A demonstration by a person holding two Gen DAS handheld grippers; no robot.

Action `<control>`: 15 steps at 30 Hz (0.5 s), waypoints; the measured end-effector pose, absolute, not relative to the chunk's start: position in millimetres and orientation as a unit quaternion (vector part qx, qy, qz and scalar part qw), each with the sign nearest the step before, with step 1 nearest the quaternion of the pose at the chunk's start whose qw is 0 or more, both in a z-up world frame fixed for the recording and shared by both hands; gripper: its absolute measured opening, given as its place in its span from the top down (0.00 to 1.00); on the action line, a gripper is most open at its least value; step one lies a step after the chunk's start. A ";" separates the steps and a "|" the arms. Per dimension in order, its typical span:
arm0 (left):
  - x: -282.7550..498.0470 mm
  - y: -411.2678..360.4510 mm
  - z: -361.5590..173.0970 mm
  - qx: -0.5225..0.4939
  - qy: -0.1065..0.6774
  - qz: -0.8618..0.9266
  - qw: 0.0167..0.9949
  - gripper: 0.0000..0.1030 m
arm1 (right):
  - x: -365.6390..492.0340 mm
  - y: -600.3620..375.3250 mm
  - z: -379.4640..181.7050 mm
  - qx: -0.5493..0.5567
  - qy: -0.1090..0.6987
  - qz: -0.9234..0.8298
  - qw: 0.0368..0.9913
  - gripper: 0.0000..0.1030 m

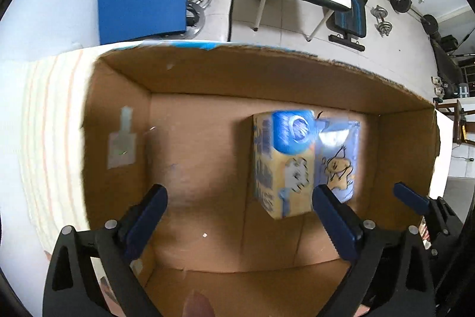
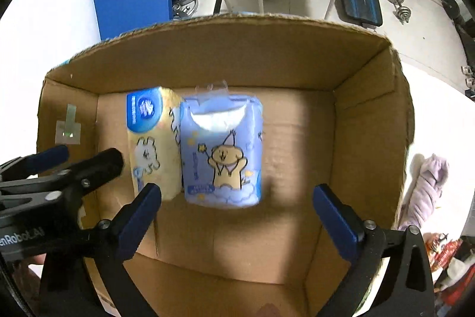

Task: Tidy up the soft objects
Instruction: 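Carry both tissue packs into the cardboard box and open both grippers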

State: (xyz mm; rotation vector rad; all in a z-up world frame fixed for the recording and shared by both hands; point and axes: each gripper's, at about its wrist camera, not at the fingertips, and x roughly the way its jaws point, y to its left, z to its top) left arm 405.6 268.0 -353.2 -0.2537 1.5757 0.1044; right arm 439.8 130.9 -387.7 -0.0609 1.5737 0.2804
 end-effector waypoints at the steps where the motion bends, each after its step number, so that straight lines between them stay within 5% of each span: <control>1: 403.7 269.1 -351.7 -0.115 0.705 0.047 0.699 0.03 | 436.1 130.1 -385.7 -0.028 0.706 0.123 0.697 0.00; 15: 333.4 266.0 -291.2 -0.083 0.646 0.059 0.756 0.03 | 374.4 113.2 -325.6 -0.036 0.665 0.114 0.737 0.00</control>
